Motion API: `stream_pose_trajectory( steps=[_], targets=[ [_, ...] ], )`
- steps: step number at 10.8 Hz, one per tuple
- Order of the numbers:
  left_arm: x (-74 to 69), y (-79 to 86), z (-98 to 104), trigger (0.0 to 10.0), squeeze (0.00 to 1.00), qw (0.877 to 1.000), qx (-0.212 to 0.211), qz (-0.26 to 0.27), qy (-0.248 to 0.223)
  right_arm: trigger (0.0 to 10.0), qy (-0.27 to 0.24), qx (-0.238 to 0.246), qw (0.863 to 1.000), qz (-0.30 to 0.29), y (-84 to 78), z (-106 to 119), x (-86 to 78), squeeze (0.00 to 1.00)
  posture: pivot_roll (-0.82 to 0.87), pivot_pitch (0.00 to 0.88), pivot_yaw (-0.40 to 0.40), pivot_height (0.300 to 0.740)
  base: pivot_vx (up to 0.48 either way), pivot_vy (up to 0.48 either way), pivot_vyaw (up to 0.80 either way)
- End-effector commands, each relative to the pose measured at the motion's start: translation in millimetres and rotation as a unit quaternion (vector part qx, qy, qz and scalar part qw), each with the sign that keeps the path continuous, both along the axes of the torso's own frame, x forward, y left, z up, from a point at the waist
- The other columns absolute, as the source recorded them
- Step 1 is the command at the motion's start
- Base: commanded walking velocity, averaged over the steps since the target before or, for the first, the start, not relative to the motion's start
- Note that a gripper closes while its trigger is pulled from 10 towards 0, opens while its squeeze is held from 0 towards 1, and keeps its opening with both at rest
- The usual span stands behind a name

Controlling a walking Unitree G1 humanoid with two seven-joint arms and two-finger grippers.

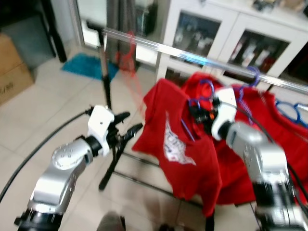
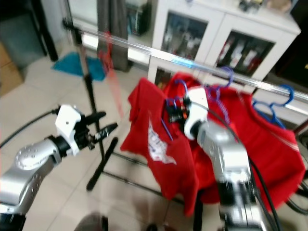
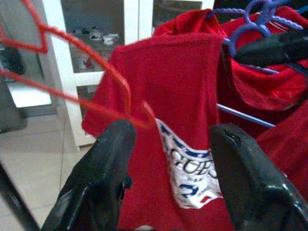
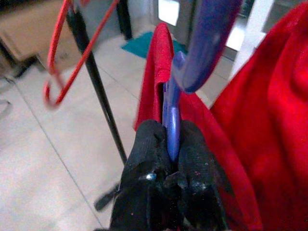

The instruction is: Hang hanger

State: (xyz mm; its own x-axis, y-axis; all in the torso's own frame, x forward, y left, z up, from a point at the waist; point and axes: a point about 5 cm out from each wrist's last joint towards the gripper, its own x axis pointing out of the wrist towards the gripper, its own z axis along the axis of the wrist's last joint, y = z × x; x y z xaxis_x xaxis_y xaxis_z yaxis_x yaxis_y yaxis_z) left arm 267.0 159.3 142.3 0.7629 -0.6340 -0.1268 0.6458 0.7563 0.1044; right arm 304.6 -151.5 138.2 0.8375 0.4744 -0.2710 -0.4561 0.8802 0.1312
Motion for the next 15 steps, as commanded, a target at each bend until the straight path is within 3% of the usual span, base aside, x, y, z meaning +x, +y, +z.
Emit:
stream_pose_trajectory(
  steps=[1, 6, 9, 10, 11, 15],
  targets=[
    [-0.1, -0.8, 1.3, 10.0, 0.00, 1.000, 0.001, 0.002, -0.007, 0.0, -0.024, -0.018, 0.999, -0.012, -1.1, 2.2, -3.4, 0.00, 0.11, 0.000, -0.127, 0.740, -0.292, 0.000, 0.00],
    [-3.6, 6.4, -2.8, 10.0, 0.00, 0.999, 0.003, 0.031, -0.006, 0.0, -0.036, 0.003, 0.998, -0.056, 8.6, -13.9, -21.5, 0.00, 0.12, 0.000, -0.141, 0.740, -0.299, 0.000, 0.00],
    [-1.2, 5.8, -3.2, 10.0, 0.00, 1.000, 0.011, 0.023, -0.002, 0.0, -0.056, 0.025, 0.998, -0.012, 23.8, -2.9, -22.0, 0.00, 0.12, 0.000, -0.144, 0.740, -0.095, 0.000, 0.00],
    [3.5, 3.9, -2.6, 10.0, 0.24, 1.000, 0.005, 0.009, 0.002, 0.0, -0.067, 0.035, 0.997, 0.011, 32.8, 7.5, -20.2, 0.00, 0.12, 0.000, -0.141, 0.740, 0.000, 0.000, 0.00],
    [8.7, 3.1, -0.4, 10.0, 1.00, 1.000, -0.006, 0.009, 0.000, 0.0, -0.074, 0.038, 0.996, 0.024, 36.9, 12.9, -19.5, 0.00, 0.12, 0.000, -0.139, 0.740, 0.000, 0.000, 0.00],
    [42.8, -17.5, 9.4, 10.0, 1.00, 0.998, 0.023, -0.029, -0.045, 0.0, -0.100, 0.077, 0.985, 0.118, 60.1, 39.3, -23.4, 0.00, 0.09, 0.000, -0.129, 0.740, 0.000, 0.000, 0.00]
  ],
)
